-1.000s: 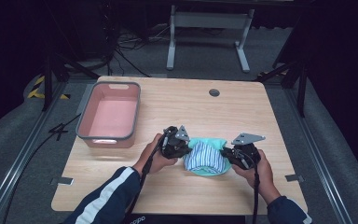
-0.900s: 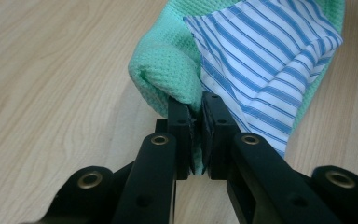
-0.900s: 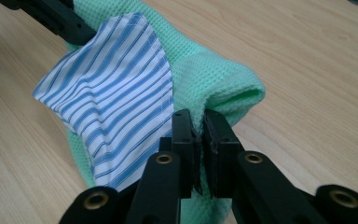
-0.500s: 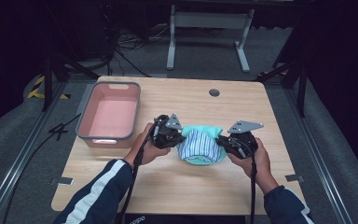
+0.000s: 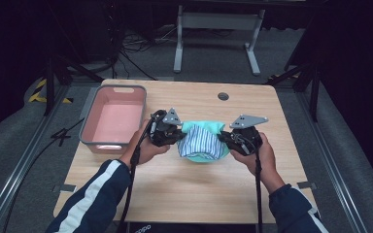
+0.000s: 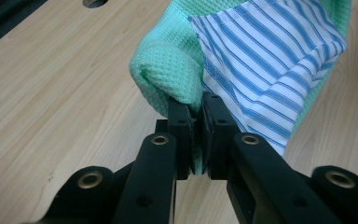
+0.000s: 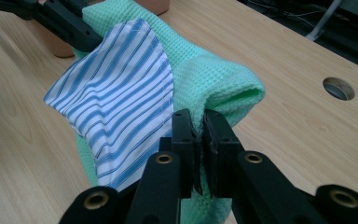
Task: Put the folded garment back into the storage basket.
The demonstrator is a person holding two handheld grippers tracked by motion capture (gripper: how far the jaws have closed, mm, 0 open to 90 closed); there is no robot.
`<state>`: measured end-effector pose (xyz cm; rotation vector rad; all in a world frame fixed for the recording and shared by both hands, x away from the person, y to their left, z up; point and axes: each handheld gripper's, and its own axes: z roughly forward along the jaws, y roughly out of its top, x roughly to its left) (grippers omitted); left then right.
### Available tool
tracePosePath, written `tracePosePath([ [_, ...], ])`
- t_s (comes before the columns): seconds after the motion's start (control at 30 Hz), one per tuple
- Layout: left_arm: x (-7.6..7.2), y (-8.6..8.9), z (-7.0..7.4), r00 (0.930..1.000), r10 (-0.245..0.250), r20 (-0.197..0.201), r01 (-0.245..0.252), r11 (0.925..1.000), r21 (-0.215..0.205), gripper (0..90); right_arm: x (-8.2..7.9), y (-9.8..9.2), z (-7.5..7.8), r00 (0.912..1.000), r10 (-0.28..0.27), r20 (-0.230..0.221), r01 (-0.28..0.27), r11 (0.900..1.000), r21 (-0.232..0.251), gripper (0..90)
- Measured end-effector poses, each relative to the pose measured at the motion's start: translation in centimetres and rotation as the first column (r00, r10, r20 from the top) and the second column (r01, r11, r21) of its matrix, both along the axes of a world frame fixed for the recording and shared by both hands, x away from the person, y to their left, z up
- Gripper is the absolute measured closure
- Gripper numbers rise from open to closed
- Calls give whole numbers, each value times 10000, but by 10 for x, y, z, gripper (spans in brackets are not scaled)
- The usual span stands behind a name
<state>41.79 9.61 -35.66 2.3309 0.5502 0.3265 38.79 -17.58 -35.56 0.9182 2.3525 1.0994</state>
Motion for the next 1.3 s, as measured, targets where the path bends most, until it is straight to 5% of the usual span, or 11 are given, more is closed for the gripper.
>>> tracePosePath([
  [0.83, 6, 49, 35, 9949, 937, 379, -945, 9953, 193, 837, 23, 52, 33, 9957, 750, 552, -756, 9971, 104, 836],
  [1.3, 7, 78, 54, 9835, 1667, 701, -1691, 9851, 303, 838, 35, 85, 45, 9899, 1216, 727, -1242, 9917, 326, 837],
])
